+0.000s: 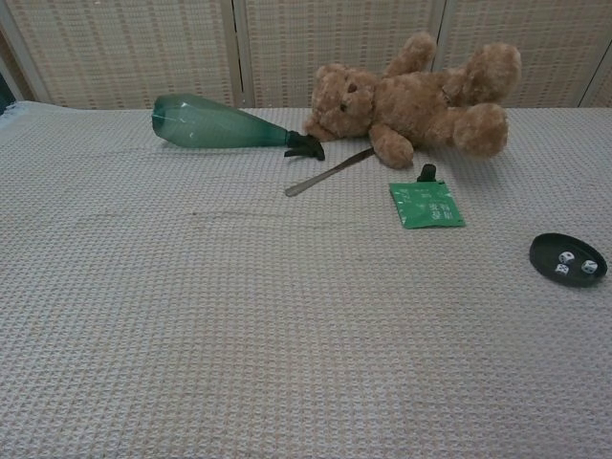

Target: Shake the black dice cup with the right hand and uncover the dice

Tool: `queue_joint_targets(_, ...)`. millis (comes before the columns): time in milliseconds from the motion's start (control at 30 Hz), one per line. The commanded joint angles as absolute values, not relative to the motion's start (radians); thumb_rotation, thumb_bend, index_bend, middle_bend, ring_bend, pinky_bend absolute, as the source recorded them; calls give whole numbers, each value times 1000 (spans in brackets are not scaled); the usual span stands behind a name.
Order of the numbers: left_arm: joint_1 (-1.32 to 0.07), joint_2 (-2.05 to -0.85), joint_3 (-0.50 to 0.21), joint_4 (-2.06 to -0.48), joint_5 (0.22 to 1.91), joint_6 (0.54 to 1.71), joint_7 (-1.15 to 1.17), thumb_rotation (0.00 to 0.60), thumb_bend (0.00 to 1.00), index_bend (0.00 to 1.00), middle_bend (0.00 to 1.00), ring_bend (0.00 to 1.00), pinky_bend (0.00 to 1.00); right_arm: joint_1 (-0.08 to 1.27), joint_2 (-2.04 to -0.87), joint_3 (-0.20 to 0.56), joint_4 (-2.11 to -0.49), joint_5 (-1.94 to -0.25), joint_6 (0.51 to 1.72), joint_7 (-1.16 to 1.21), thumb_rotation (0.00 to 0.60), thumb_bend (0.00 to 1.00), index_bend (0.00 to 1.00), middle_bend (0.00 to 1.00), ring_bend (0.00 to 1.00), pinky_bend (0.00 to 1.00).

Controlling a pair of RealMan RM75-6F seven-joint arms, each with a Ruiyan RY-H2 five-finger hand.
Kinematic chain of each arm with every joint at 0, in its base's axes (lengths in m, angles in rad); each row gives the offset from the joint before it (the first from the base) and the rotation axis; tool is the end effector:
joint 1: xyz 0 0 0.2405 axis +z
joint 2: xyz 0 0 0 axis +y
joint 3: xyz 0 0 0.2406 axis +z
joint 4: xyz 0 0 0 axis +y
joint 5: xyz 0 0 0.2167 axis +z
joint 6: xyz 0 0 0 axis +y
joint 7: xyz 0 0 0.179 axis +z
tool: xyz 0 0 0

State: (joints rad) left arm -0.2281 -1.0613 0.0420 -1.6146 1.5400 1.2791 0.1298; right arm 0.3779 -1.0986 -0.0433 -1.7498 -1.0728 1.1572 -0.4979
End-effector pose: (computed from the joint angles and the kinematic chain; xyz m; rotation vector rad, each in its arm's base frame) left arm -0.2936 0.2324 0.1145 -1.7172 -0.8385 -0.6871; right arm -0.3005 -0.2602 0.0909 1.6423 -0.9176 0.3791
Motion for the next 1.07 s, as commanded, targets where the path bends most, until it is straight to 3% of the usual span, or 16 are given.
queue_joint_targets(33, -228, -1061, 42, -1614, 1539, 1278, 129, 600, 765, 571, 183, 144, 435, 379, -1112, -49, -1710, -1048, 1112, -496, 600, 90, 418, 367, 421, 469)
queue_joint_targets(133, -229, -1061, 40, -1614, 1535, 1278, 127, 600, 764, 570, 182, 143, 435, 389, -1125, -49, -1680, -1018, 1070, -501, 600, 90, 405, 359, 374, 469)
queue_joint_targets(233, -228, -1060, 40, -1613, 1537, 1280, 124, 600, 764, 570, 182, 144, 436, 398, -1125, -50, -1675, -999, 1044, -515, 600, 90, 347, 288, 262, 439)
queue_joint_targets(433, -226, -1059, 41, -1613, 1543, 1285, 122, 600, 764, 572, 182, 144, 436, 374, -1088, -58, -1712, -1044, 1076, -484, 600, 90, 10, 82, 62, 314)
queue_joint_targets(567, -226, -1060, 40, -1611, 1542, 1286, 119, 600, 765, 572, 182, 144, 436, 311, -1059, -60, -1740, -1148, 1187, -396, 600, 90, 0, 30, 7, 272)
queue_joint_targets(867, -228, -1061, 40, -1610, 1540, 1281, 123, 600, 765, 573, 183, 144, 436, 163, -1108, -28, -1686, -1350, 1502, -245, 600, 90, 3, 25, 5, 266)
queue_joint_targets(1067, -227, -1060, 42, -1612, 1549, 1286, 123, 600, 765, 571, 182, 144, 435, 152, -1140, -5, -1647, -1351, 1506, -260, 600, 90, 0, 7, 1, 265)
